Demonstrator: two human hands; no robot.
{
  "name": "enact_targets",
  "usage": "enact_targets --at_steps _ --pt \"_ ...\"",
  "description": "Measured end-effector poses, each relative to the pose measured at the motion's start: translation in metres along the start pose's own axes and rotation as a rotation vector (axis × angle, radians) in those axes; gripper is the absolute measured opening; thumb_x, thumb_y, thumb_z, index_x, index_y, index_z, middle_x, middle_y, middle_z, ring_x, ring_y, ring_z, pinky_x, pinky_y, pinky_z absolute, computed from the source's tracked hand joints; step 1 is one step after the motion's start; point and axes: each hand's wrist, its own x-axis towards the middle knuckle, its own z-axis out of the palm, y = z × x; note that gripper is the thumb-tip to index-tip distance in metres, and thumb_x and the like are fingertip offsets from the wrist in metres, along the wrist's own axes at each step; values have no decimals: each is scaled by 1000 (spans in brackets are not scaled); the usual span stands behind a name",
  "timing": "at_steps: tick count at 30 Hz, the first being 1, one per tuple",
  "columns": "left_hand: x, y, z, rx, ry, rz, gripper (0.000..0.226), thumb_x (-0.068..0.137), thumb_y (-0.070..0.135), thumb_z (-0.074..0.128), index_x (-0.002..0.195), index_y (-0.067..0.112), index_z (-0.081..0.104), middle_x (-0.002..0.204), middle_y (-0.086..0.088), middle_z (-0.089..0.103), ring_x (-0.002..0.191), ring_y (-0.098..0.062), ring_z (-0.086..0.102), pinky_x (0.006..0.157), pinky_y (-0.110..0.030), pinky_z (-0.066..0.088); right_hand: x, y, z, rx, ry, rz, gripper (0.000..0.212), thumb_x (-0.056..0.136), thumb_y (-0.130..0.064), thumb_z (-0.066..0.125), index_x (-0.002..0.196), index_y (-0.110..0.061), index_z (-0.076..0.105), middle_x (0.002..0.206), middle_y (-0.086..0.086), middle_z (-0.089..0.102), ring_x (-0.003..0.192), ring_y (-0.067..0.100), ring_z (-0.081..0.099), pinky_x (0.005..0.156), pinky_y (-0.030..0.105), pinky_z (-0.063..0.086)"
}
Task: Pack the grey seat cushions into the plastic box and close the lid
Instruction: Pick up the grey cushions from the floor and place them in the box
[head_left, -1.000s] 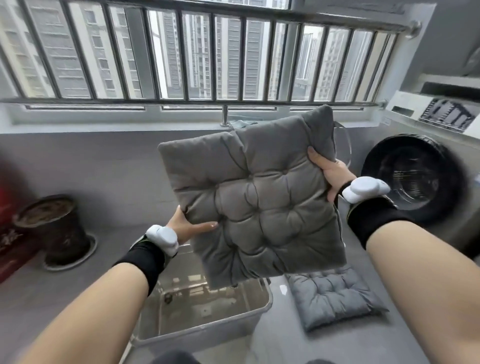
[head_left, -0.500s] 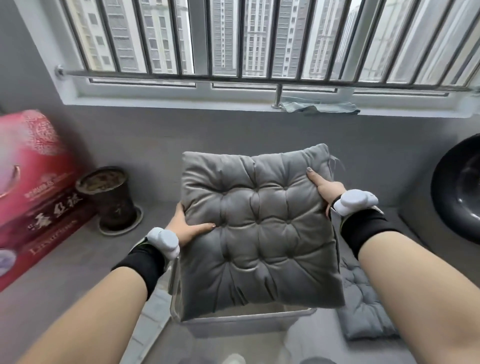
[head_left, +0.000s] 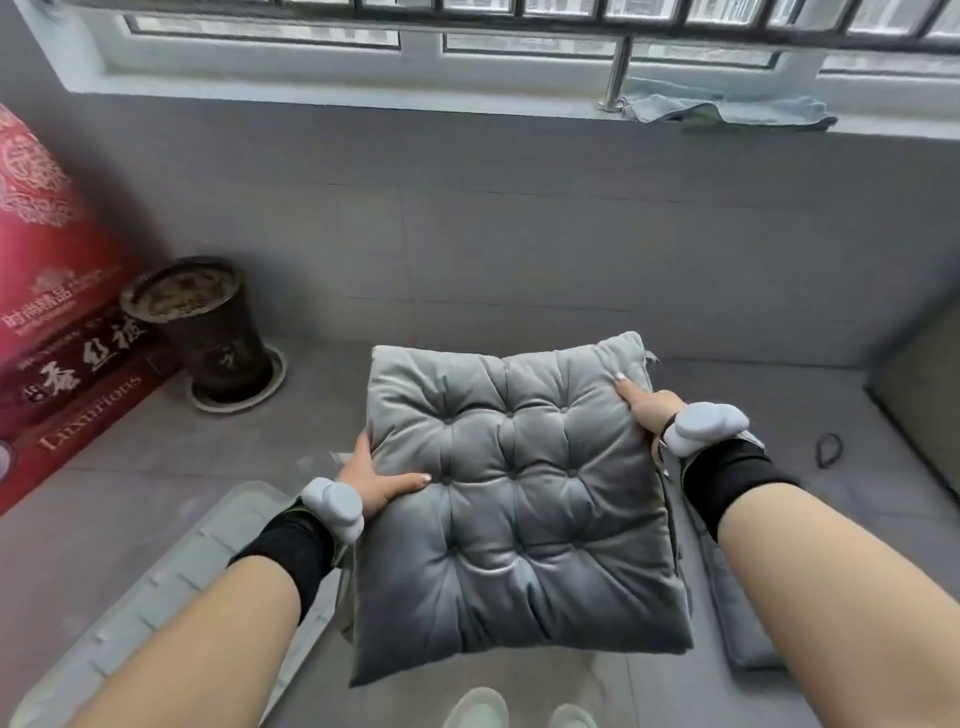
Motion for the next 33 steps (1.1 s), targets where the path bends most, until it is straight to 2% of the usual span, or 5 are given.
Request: enact_targets --at_steps 10,15,22,27,33 --pt "43 -43 18 69 -57 -99 136 48 44 88 151 22 1 155 1 29 141 -18 31 117 -32 26 57 25 53 -36 -29 99 79 93 -56 37 140 8 35 144 23 42 133 37 41 114 39 26" --pt "60 -64 32 151 -41 -121 120 64 33 85 150 18 3 155 -4 27 141 -25 31 114 -32 28 75 44 77 9 -41 27 67 94 -44 43 141 3 37 145 18 43 135 34 39 114 37 27" --pt "52 -74 39 271 -43 3 137 58 30 89 148 32 -15 154 -16 16 142 -30 26 115 -37 26 50 87 85 -171 -207 -313 136 55 -42 88 149 -34 -9 154 14 18 146 26 17 117 33 18" --pt "48 -78 32 487 -251 -16 144 47 34 92 144 50 -13 139 -22 27 134 -37 36 114 -42 31 52 103 87 -483 -335 -296 141 44 -45 91 133 -63 -16 141 23 20 143 40 18 116 47 27" --pt "56 -88 42 548 -262 -76 145 49 25 93 143 48 -15 137 -22 23 135 -40 32 115 -43 29 61 114 97 -588 -340 -327 144 41 -37 94 123 -68 -21 142 20 19 142 42 17 113 49 31"
